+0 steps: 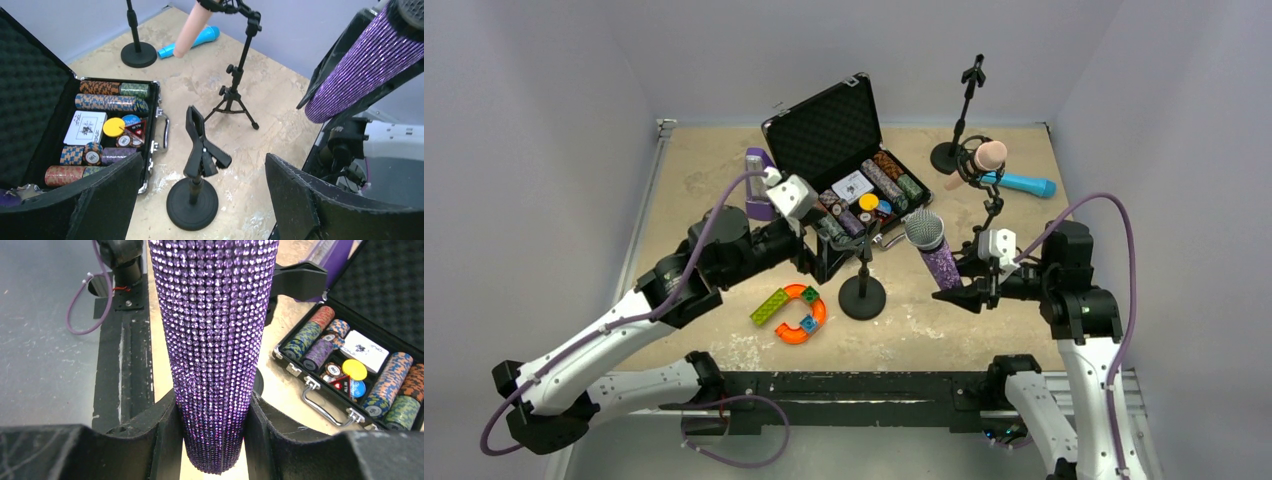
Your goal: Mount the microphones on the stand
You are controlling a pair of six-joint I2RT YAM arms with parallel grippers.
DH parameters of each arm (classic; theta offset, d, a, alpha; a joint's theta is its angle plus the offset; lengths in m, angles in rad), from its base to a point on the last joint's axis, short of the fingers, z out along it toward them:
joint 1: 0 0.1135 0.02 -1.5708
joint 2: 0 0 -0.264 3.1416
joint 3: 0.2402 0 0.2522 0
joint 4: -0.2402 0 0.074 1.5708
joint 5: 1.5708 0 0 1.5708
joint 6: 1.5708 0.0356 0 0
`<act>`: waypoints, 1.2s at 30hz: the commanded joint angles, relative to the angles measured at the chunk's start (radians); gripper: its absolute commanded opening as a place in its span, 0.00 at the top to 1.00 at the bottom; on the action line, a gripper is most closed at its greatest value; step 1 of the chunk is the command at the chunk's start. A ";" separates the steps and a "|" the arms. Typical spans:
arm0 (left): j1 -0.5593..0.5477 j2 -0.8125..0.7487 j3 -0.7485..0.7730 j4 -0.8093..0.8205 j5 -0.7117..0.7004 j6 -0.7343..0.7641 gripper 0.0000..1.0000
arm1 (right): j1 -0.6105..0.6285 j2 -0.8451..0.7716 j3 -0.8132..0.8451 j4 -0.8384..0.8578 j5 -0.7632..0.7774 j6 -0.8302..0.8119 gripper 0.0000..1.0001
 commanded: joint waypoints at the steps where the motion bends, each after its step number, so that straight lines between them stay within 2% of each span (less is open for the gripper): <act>1: 0.007 0.100 0.190 -0.197 -0.024 -0.050 0.06 | -0.071 -0.022 0.029 0.097 -0.095 0.095 1.00; 4: 0.007 0.188 0.302 -0.288 -0.024 -0.053 0.08 | -0.111 -0.030 0.015 0.139 -0.118 0.146 1.00; 11: -0.003 0.389 0.527 -0.472 -0.062 -0.052 0.23 | -0.158 -0.041 0.006 0.183 -0.128 0.205 1.00; 20: -0.035 0.559 0.689 -0.623 -0.171 -0.019 0.28 | -0.211 -0.043 -0.004 0.214 -0.172 0.240 1.00; 28: -0.044 0.668 0.759 -0.654 -0.089 0.000 0.35 | -0.233 -0.051 -0.008 0.218 -0.186 0.247 1.00; 32: -0.044 0.708 0.780 -0.673 -0.066 0.026 0.46 | -0.237 -0.049 -0.010 0.220 -0.192 0.247 1.00; 34: -0.044 0.722 0.792 -0.688 -0.063 0.049 0.57 | -0.239 -0.050 -0.009 0.219 -0.195 0.247 1.00; 36: -0.044 0.728 0.798 -0.702 -0.063 0.074 0.73 | -0.242 -0.050 -0.009 0.219 -0.199 0.246 1.00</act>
